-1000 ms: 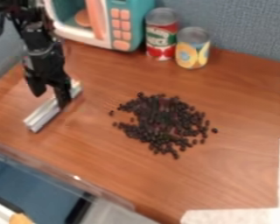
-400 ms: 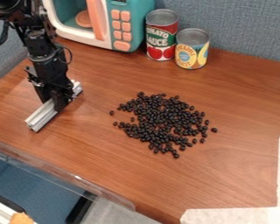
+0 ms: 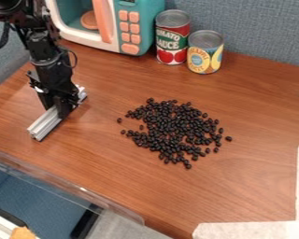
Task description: Sweep into pile
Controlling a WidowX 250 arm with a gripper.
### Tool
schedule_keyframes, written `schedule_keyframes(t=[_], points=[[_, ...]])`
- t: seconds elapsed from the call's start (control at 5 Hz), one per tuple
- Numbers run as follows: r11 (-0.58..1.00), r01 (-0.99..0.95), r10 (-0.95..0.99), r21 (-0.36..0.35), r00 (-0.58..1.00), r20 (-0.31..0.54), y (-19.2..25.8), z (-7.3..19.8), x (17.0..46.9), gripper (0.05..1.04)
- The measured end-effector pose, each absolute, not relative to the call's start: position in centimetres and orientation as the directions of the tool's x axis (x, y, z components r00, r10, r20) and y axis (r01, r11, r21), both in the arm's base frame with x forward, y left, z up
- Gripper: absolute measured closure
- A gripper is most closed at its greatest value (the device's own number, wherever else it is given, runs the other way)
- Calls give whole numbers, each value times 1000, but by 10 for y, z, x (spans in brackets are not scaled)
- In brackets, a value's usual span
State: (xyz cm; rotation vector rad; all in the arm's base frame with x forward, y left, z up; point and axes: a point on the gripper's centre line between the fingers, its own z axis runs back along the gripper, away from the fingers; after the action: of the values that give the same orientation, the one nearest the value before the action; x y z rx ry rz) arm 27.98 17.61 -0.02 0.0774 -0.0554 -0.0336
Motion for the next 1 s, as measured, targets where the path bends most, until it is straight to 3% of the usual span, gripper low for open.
schedule_keyframes(t=[0.2,1.0], points=[[999,31,-34,40,997,71,167,2,287,713],[979,198,-202,56,977,69,84,0,369,713]])
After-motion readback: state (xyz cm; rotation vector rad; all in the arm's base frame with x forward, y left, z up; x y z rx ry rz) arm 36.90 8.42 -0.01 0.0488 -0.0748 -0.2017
